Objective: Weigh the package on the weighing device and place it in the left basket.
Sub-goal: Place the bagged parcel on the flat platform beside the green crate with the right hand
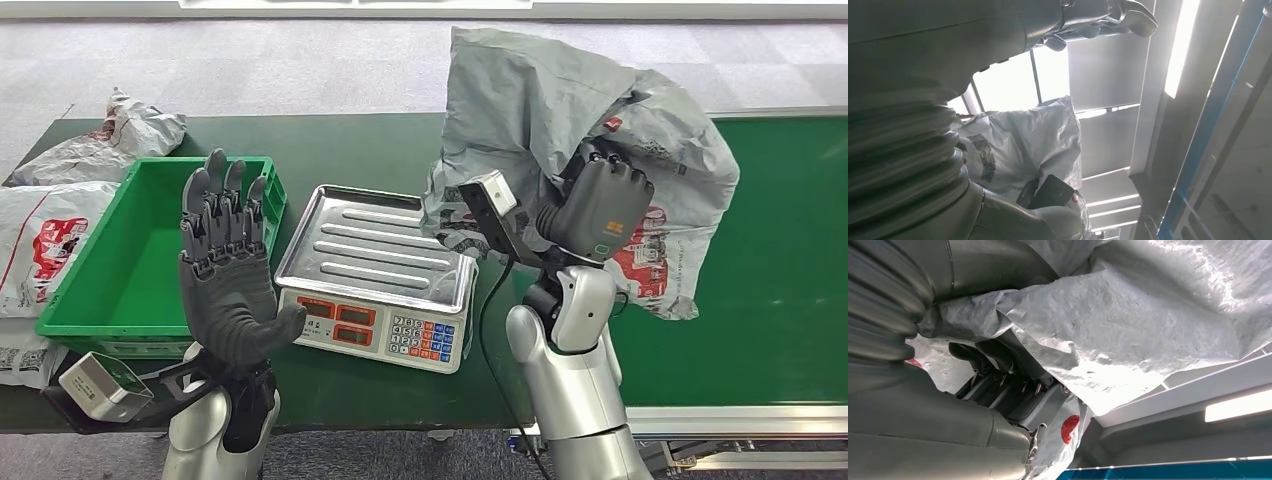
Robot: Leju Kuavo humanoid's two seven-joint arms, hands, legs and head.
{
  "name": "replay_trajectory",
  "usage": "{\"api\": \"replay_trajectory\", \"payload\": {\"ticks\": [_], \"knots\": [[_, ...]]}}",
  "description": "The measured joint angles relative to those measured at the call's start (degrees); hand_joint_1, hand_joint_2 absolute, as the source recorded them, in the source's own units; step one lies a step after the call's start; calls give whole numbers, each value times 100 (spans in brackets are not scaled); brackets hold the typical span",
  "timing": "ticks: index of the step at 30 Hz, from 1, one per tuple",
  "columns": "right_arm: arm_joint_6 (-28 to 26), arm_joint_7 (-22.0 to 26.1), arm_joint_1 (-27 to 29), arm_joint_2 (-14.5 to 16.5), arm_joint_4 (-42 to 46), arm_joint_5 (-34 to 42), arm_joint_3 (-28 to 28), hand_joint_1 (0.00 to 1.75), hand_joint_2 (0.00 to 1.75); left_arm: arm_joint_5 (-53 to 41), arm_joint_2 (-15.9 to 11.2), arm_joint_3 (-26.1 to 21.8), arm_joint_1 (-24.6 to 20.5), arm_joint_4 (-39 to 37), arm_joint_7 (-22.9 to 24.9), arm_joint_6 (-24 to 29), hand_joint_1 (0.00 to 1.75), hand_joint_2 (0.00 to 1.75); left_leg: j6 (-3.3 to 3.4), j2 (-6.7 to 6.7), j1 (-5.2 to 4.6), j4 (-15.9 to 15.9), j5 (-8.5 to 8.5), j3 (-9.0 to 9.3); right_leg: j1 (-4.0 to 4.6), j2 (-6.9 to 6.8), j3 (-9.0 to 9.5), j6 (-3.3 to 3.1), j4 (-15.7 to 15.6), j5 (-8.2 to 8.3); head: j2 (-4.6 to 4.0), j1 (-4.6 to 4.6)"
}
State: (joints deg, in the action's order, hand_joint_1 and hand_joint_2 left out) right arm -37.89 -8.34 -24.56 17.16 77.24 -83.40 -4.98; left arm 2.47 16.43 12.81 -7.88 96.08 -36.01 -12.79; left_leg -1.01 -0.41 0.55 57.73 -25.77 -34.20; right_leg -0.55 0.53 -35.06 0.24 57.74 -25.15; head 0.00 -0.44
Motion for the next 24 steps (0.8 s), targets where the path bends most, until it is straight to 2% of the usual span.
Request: {"api": "replay_trajectory", "payload": {"ticks": [12, 14, 17, 19, 21, 24], "knots": [[32, 64, 28, 3, 31, 126, 49, 175, 175, -42, 1, 0, 0, 0, 1, -69, 0, 175, 0, 0, 0, 0, 0, 0, 0, 0, 0, 0, 0, 0, 0, 0], [231, 313, 23, 17, 29, 630, 60, 175, 175, -51, 1, 0, 0, -1, -5, -69, 0, 175, 0, 0, 0, 0, 0, -1, 0, 0, 1, 0, 0, 0, 0, 1], [1164, 1174, -81, 58, -90, 2360, 48, 175, 175, -80, -1, -3, -3, -16, -57, -82, 0, 175, 0, 0, 0, -1, 0, -4, 0, 1, 1, 0, 0, 0, 0, 1], [1696, 1656, -252, 86, -332, 3127, 0, 175, 175, -101, -1, -4, -9, -45, -112, -121, 0, 175, -1, 0, 1, -1, 2, -4, 1, 1, -1, 0, 0, 1, 0, 1], [1880, 1854, -446, 120, -620, 3329, -60, 175, 175, -111, -1, -4, -16, -78, -148, -162, 0, 175, 0, -3, 1, -1, 4, -4, 2, -2, 1, -1, 1, 1, 0, 1], [1995, 1880, -781, 192, -1160, 3319, -189, 175, 175, -121, -1, -4, -24, -109, -190, -168, 0, 175, -2, -2, 2, -1, 7, -4, 3, -2, 2, -2, 2, 2, 0, 1]]}}
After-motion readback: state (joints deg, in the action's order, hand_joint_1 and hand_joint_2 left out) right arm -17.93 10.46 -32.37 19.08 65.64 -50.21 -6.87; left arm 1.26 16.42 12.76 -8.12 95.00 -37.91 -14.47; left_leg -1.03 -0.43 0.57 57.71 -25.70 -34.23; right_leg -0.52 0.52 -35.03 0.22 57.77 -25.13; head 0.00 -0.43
